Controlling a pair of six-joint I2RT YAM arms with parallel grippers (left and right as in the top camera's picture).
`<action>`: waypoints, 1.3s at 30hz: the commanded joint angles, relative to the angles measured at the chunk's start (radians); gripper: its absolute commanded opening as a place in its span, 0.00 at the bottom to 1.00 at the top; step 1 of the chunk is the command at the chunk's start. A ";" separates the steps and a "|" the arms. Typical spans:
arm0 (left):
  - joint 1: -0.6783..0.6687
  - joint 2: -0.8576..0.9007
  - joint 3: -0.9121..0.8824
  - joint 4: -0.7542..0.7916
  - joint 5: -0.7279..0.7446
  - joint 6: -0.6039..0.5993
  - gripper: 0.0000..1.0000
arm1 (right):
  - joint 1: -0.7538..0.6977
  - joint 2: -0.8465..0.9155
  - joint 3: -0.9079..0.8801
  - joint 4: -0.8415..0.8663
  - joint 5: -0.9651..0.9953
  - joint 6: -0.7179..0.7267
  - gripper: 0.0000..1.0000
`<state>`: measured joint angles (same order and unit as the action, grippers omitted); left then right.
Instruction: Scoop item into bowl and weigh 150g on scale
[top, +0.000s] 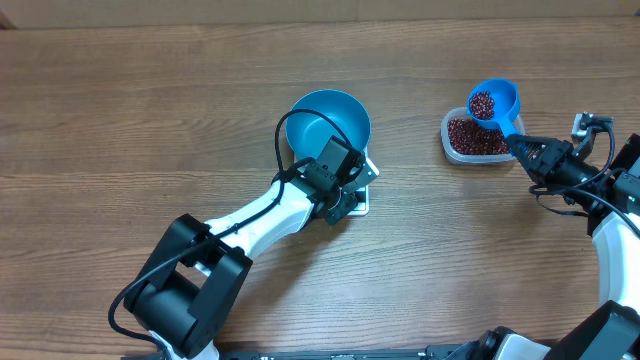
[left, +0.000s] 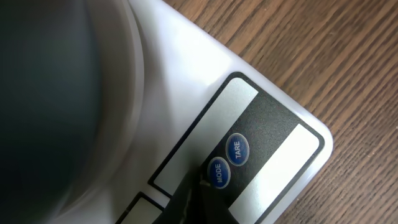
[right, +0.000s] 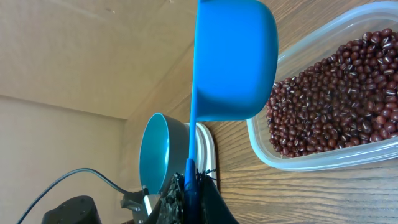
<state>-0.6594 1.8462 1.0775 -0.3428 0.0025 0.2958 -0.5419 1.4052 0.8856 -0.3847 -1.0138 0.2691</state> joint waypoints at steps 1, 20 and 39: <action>0.005 0.037 -0.011 -0.002 -0.010 0.018 0.04 | -0.005 -0.023 0.026 0.006 -0.020 -0.004 0.04; 0.005 0.039 -0.011 -0.022 -0.011 0.019 0.04 | -0.005 -0.023 0.026 0.010 -0.020 -0.004 0.04; 0.005 0.036 0.032 -0.047 -0.013 0.019 0.04 | -0.005 -0.023 0.026 0.013 -0.020 -0.007 0.04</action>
<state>-0.6594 1.8500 1.0908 -0.3737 0.0025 0.3031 -0.5419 1.4055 0.8856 -0.3817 -1.0138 0.2687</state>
